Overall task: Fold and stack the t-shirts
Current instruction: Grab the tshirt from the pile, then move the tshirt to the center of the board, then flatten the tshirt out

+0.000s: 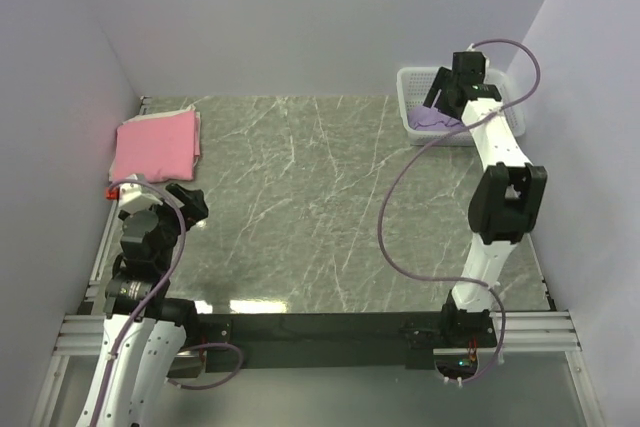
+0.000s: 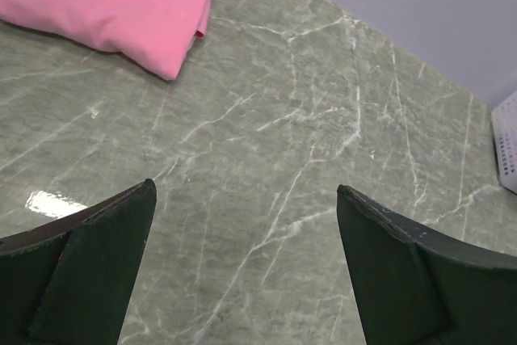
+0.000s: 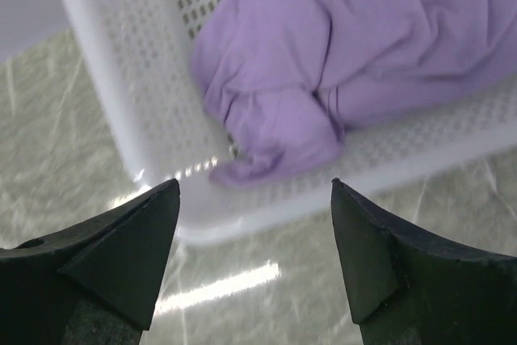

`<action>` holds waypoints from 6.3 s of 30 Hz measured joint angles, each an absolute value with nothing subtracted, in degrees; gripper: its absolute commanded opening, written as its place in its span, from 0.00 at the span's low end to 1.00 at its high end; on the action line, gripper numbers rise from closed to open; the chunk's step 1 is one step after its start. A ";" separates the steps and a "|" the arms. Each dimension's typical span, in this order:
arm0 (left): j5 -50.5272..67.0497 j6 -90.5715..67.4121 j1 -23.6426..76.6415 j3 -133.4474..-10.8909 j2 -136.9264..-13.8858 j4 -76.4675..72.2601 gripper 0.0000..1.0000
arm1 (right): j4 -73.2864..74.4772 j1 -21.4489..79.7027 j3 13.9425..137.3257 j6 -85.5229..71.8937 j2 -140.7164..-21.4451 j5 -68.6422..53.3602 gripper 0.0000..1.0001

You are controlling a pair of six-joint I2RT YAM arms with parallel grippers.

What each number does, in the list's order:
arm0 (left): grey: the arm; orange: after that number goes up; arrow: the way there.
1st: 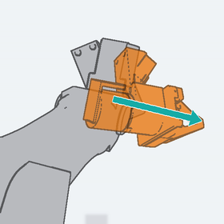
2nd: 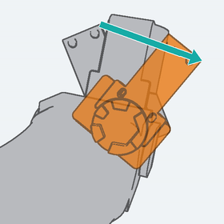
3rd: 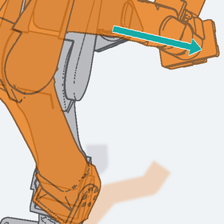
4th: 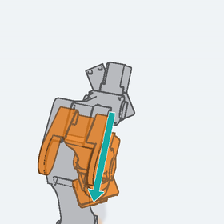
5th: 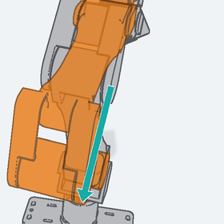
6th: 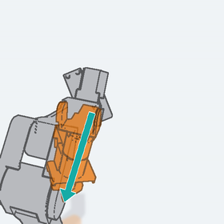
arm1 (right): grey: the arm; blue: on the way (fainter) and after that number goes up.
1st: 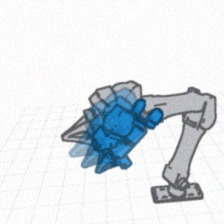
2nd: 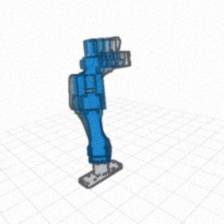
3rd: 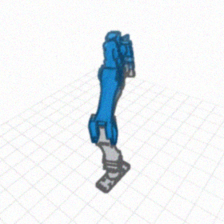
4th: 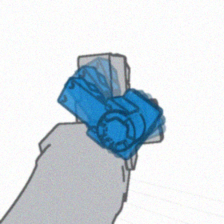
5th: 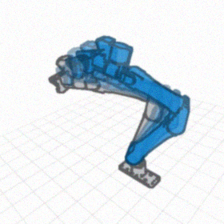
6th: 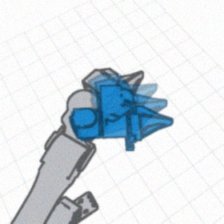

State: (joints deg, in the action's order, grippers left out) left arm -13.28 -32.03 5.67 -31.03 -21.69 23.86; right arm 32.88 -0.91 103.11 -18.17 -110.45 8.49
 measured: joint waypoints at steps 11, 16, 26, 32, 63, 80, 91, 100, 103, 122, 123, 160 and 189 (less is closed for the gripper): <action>-11.64 -31.00 6.04 -30.81 -23.46 21.89 0.99 | 32.01 -2.79 120.11 -15.00 -132.38 10.68 0.80; -11.64 -30.85 6.04 -30.81 -24.84 21.69 0.99 | 32.71 -3.18 126.04 -14.76 -139.90 9.74 0.73; -11.60 -30.81 6.04 -30.81 -25.89 21.69 0.99 | 33.36 -3.64 126.48 -14.06 -141.91 3.33 0.00; -11.55 -30.76 6.04 -30.81 -25.69 21.69 0.99 | 33.82 -3.62 126.41 -13.78 -138.12 2.68 0.00; -8.27 -30.65 6.04 -30.79 -23.92 21.76 0.99 | 17.28 22.92 85.08 -24.86 -69.65 -15.57 0.06; 11.70 -35.66 15.18 -30.44 -39.18 22.11 0.89 | 30.00 12.88 47.22 -31.68 -53.25 7.07 0.83; 3.42 -61.28 45.80 -25.93 -42.02 23.81 0.83 | 29.54 15.03 41.98 -31.00 -48.64 0.21 0.82; -3.57 -71.48 55.68 -27.62 -58.46 24.67 0.71 | 29.12 15.03 41.54 -30.79 -47.64 -2.17 0.82; -4.62 -73.10 57.12 -28.77 -60.25 24.10 0.66 | 28.75 15.03 41.10 -30.74 -46.76 -2.24 0.82; -9.32 -75.44 62.08 -33.63 -65.30 24.82 0.05 | 28.69 15.03 40.73 -30.59 -46.52 -2.59 0.82; -10.04 -75.72 62.15 -33.89 -65.10 25.32 0.01 | 28.69 15.03 40.73 -30.61 -46.54 -2.57 0.81; -14.15 -47.55 25.04 -49.91 -54.19 40.32 0.01 | 22.68 15.86 45.93 -30.61 -83.79 -1.23 0.01; -10.09 -36.62 12.19 -43.44 -40.60 37.50 0.01 | 25.80 13.61 42.09 -30.92 -66.61 0.89 0.60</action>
